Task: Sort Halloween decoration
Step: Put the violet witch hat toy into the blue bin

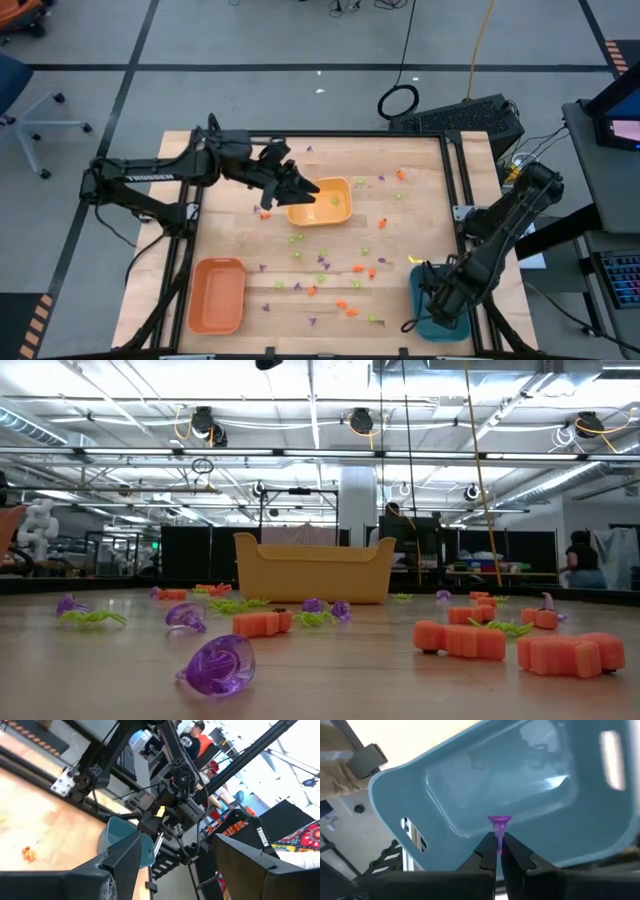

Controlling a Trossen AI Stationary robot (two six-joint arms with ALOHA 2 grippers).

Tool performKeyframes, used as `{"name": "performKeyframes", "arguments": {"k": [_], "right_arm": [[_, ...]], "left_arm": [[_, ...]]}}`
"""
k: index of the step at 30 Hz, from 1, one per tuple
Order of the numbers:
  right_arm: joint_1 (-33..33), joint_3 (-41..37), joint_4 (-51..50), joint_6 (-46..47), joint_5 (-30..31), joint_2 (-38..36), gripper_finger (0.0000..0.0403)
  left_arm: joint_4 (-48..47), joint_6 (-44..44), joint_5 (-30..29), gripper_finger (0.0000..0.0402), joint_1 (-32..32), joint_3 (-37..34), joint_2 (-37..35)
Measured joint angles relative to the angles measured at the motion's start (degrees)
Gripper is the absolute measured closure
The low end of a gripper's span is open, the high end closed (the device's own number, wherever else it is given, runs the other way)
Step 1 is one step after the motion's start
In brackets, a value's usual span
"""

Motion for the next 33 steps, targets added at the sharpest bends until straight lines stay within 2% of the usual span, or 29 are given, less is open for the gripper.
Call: {"name": "performKeyframes", "arguments": {"k": [4,9,17,25,33], "right_arm": [[1.36,-3.83,4.85,1.79,-1.53,0.0,0.0403],[2.17,-4.72,5.78,2.84,-1.13,0.0,0.0392],[2.17,-4.03,6.77,2.79,-1.32,0.0,0.0331],[2.17,3.83,-0.05,2.06,-1.06,-2.38,0.0267],[-0.1,15.52,-10.28,4.14,8.02,-8.32,0.0265]], "left_arm": [[-0.17,0.07,-1.64,0.0155,-0.98,0.0,0.0],[-0.46,1.2,-3.45,0.0156,-2.07,0.0,0.0],[-2.78,3.05,-4.67,0.0156,-2.42,0.0,0.0],[-3.38,3.14,-4.67,0.0156,-2.42,0.0,0.0],[-3.62,5.99,-4.91,0.0156,-2.42,0.0,0.0]]}}
